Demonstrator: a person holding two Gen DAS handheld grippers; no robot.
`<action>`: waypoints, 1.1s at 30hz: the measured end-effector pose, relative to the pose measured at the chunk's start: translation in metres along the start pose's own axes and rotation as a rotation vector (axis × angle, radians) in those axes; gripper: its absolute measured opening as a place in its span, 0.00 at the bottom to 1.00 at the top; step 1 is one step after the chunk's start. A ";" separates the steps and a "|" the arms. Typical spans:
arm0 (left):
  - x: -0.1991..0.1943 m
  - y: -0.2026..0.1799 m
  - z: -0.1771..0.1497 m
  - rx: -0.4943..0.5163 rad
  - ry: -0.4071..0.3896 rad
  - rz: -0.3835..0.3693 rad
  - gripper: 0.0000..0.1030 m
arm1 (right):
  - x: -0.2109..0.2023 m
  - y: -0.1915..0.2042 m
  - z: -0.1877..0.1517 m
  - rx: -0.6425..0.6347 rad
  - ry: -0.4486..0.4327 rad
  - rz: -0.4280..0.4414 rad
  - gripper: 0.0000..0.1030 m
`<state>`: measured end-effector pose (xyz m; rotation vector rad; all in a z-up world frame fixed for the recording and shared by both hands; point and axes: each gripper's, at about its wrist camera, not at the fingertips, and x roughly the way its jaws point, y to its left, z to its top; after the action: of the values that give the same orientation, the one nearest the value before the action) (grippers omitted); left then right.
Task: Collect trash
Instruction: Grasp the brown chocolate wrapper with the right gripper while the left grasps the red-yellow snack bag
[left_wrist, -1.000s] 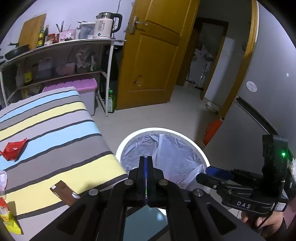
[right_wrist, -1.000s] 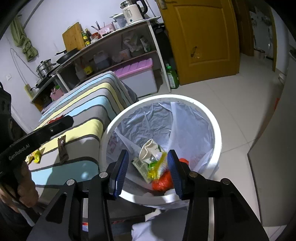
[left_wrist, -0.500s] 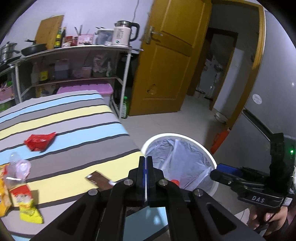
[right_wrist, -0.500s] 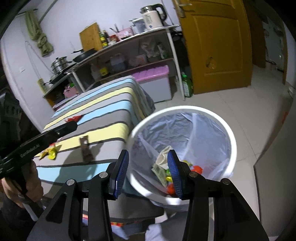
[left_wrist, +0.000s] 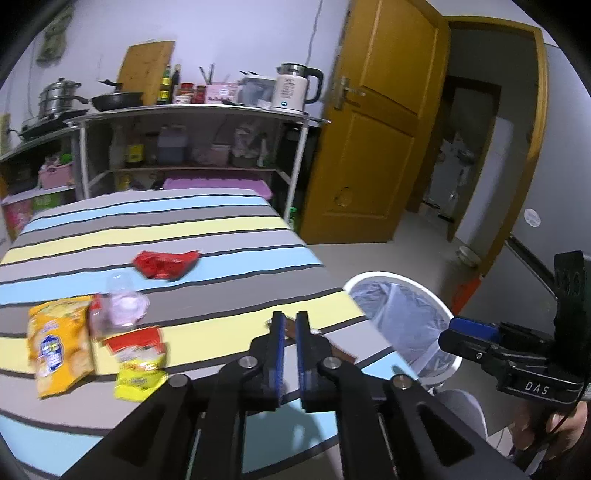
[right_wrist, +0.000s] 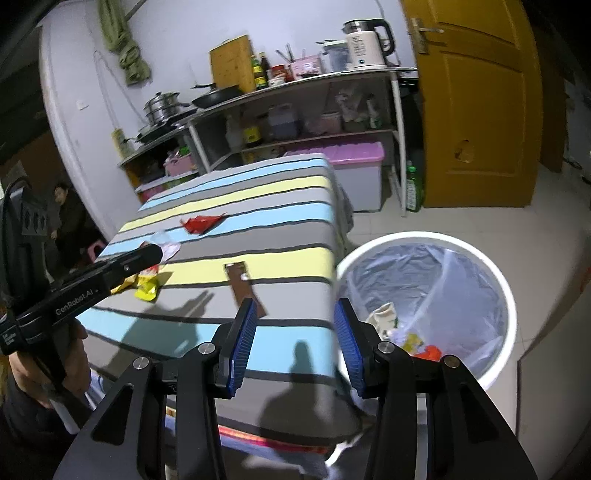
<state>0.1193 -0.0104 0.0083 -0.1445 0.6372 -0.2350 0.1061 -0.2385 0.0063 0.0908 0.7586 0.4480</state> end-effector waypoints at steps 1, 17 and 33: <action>-0.003 0.004 -0.001 -0.003 -0.003 0.006 0.13 | 0.002 0.005 0.000 -0.009 0.004 0.009 0.43; -0.037 0.056 -0.019 -0.065 -0.032 0.118 0.37 | 0.032 0.048 0.004 -0.114 0.054 0.056 0.43; -0.016 0.084 -0.033 -0.114 0.010 0.181 0.56 | 0.067 0.054 0.011 -0.153 0.094 0.075 0.43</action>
<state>0.1013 0.0724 -0.0255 -0.1939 0.6696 -0.0247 0.1367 -0.1607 -0.0164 -0.0456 0.8122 0.5835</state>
